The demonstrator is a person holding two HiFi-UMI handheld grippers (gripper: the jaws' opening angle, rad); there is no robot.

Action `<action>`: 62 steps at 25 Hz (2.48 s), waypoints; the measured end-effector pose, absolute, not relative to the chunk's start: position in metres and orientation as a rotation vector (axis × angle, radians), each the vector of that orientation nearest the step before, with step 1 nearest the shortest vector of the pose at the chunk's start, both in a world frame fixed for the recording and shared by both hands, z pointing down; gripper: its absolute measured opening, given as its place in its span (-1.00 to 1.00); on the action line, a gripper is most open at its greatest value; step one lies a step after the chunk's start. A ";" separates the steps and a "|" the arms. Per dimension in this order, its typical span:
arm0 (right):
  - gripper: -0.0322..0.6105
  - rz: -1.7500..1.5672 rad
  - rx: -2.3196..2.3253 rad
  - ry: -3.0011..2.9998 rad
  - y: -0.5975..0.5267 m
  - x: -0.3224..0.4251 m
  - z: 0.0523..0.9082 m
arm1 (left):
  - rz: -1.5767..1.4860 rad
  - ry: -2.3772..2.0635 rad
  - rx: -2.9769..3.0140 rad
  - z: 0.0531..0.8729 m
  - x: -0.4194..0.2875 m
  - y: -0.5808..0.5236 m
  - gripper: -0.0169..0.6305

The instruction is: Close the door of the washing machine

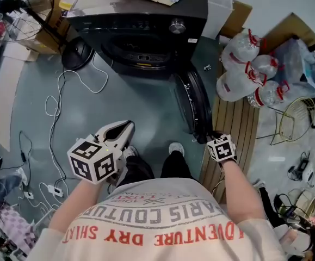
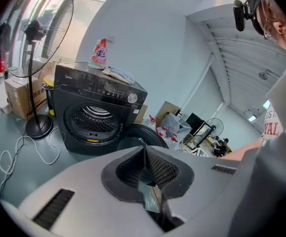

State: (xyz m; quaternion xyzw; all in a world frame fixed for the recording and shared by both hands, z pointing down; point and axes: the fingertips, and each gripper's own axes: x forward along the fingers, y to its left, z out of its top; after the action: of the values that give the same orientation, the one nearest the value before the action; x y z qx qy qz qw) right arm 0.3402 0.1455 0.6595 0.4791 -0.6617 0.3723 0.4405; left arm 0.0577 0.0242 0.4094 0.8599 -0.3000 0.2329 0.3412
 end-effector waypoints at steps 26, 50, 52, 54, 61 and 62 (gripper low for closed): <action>-0.61 1.249 1.369 -1.601 0.108 0.142 0.658 | 0.599 -0.706 2.238 0.435 -0.079 -0.002 -0.83; -0.48 1.492 1.393 -1.693 0.006 0.010 0.663 | 0.545 -0.913 2.096 0.454 -0.217 -0.017 -0.83; -0.47 1.503 1.408 -1.704 -0.005 0.001 0.663 | 0.557 -0.924 2.084 0.459 -0.223 -0.020 -0.83; -0.47 1.519 1.416 -1.717 -0.015 -0.007 0.663 | 0.564 -0.937 2.069 0.463 -0.228 -0.024 -0.83; -0.45 1.569 1.352 -1.816 -0.052 -0.033 0.664 | 0.546 -0.997 2.002 0.466 -0.238 -0.039 -0.83; -0.46 1.583 1.339 -1.840 -0.058 -0.036 0.663 | 0.548 -1.012 1.990 0.465 -0.241 -0.042 -0.83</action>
State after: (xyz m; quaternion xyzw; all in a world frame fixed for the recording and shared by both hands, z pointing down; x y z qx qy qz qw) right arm -0.0363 -0.0581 0.6628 0.4748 -0.6526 0.5613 0.1835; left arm -0.2411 -0.0417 0.4652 0.7900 -0.4018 0.2175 0.4089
